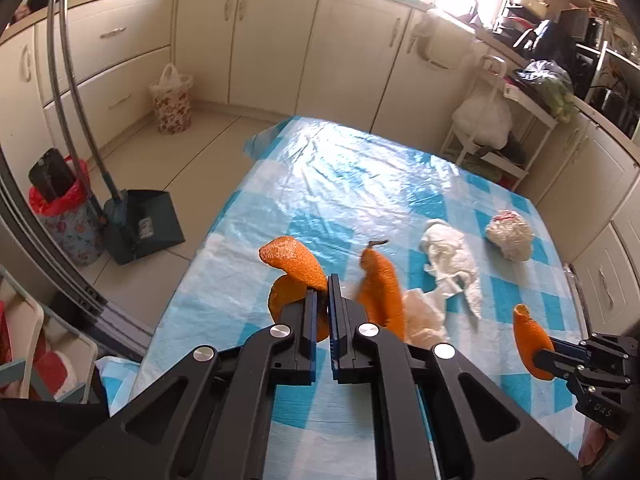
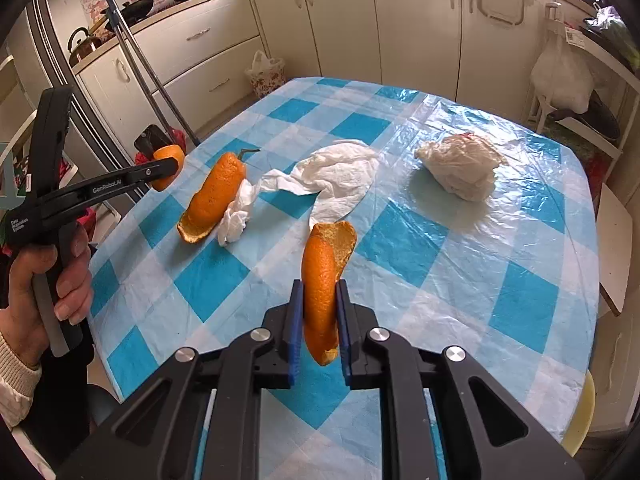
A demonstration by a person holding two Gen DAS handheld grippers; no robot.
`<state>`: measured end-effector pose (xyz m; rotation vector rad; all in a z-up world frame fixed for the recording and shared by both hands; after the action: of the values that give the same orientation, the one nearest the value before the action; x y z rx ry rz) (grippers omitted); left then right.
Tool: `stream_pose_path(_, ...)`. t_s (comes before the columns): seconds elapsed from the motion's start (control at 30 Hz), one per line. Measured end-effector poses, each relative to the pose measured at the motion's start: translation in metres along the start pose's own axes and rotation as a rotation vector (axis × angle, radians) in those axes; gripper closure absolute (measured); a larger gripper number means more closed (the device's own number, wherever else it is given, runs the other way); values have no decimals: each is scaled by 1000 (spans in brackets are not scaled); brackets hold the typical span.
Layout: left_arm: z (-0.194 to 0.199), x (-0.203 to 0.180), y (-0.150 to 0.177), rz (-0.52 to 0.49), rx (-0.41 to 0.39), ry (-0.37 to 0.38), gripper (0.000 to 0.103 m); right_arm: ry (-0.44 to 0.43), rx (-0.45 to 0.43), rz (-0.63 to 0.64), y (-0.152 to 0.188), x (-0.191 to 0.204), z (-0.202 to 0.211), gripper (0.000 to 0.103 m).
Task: Collect trash
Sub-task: 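Grasp an orange peel with the right tool while the left tool grasps another peel, then carry both orange peels in the tools toward the yellow bucket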
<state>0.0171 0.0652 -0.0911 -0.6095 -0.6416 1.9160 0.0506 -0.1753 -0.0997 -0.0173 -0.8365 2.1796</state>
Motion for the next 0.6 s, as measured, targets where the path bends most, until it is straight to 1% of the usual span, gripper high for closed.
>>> stream_pose_path(0.1, 15, -28, -1, -55, -39, 45, 98, 14, -29, -21, 1, -8, 12, 87)
stream_pose_path(0.27, 29, -75, 8, -142, -62, 89, 98, 46, -76, -50, 3, -20, 34, 87)
stream_pose_path(0.4, 41, -111, 18, -203, -82, 113, 98, 80, -118, -66, 6, -32, 54, 87)
stream_pose_path(0.6, 59, -160, 29, -278, -115, 133, 98, 122, -185, -131, 13, -57, 86, 87)
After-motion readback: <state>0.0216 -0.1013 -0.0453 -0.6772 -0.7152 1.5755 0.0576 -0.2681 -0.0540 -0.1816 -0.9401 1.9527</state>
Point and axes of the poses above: each gripper's, at about its wrist camera, not at the fingertips, and z roughly against the way its jaws point, x to its left, y to its underside, the point moved 5 cm from there along -z, roughly the way its jaws point, and after that the axes turned 5 degrees about -y, right-handed, at the moved point
